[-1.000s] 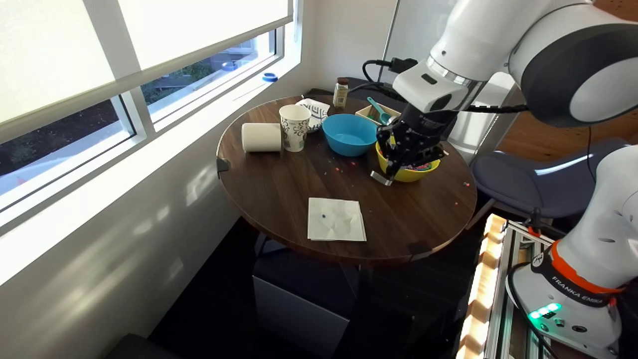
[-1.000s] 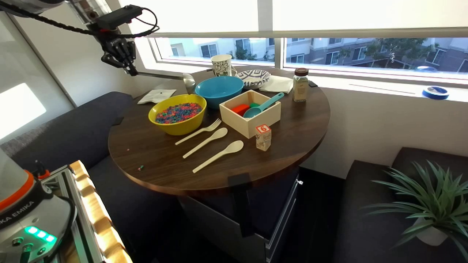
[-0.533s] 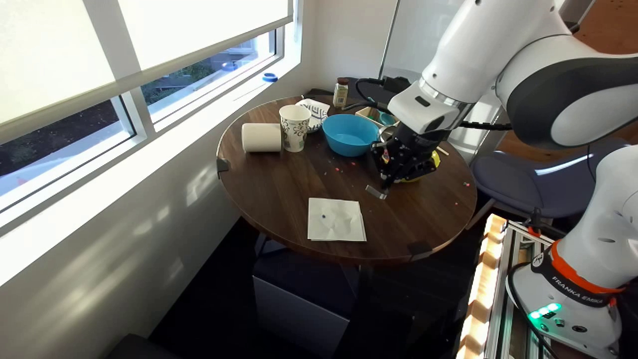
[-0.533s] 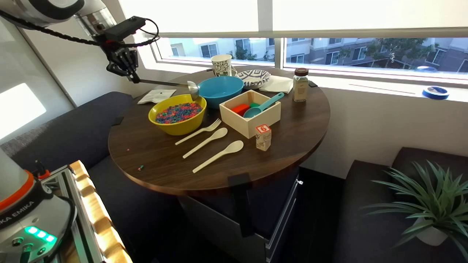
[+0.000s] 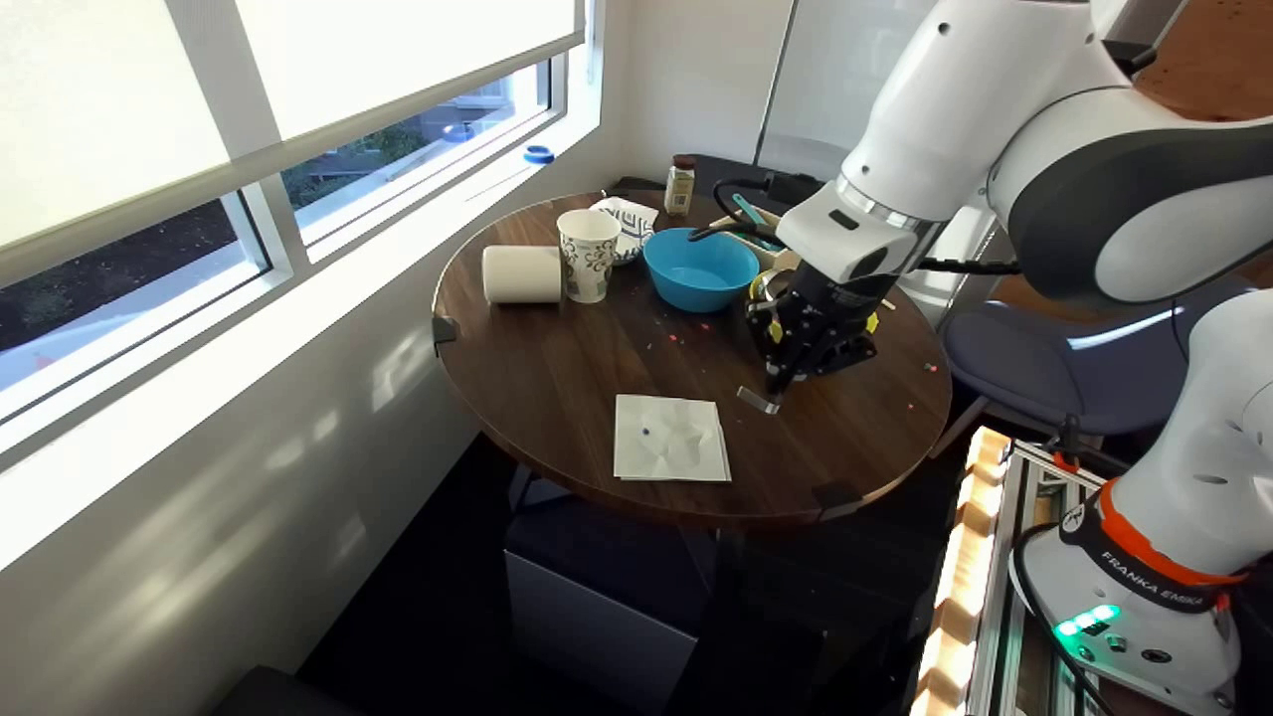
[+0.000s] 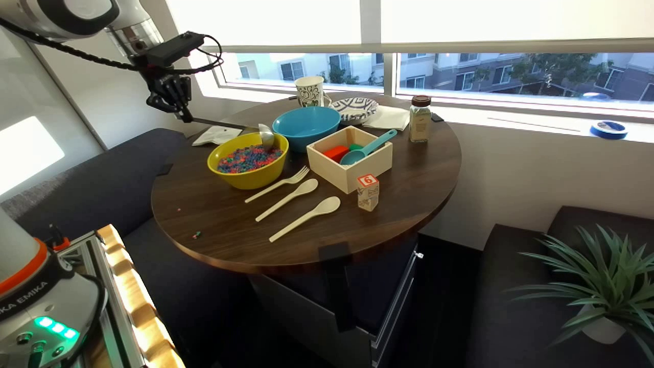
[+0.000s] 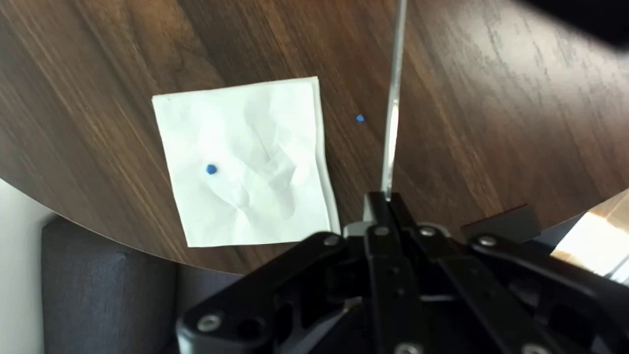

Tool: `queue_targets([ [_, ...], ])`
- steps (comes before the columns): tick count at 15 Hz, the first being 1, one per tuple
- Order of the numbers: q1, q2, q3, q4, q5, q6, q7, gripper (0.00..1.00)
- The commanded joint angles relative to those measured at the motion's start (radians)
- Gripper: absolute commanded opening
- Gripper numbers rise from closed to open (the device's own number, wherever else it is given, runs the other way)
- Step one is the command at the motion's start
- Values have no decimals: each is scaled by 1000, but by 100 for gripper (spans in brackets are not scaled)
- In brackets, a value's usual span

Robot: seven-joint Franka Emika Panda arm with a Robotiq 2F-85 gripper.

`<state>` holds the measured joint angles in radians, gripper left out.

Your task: Use the silver ladle to put some of the contents of the yellow bowl into the blue bowl

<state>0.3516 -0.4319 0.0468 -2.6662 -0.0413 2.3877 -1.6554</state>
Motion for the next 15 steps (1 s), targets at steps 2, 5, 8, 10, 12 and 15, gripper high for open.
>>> queue_targets([
  [2, 14, -22, -5, -30, 41, -28, -36, 1],
  [5, 18, -32, -11, -36, 60, -50, -66, 1],
  [8, 23, -43, -20, -37, 90, -95, -111, 1],
  [10, 24, -51, -23, -38, 108, -126, -137, 1],
  [12, 17, -58, -21, -40, 113, -145, -154, 1],
  [15, 24, -69, -35, -43, 143, -169, -207, 1],
])
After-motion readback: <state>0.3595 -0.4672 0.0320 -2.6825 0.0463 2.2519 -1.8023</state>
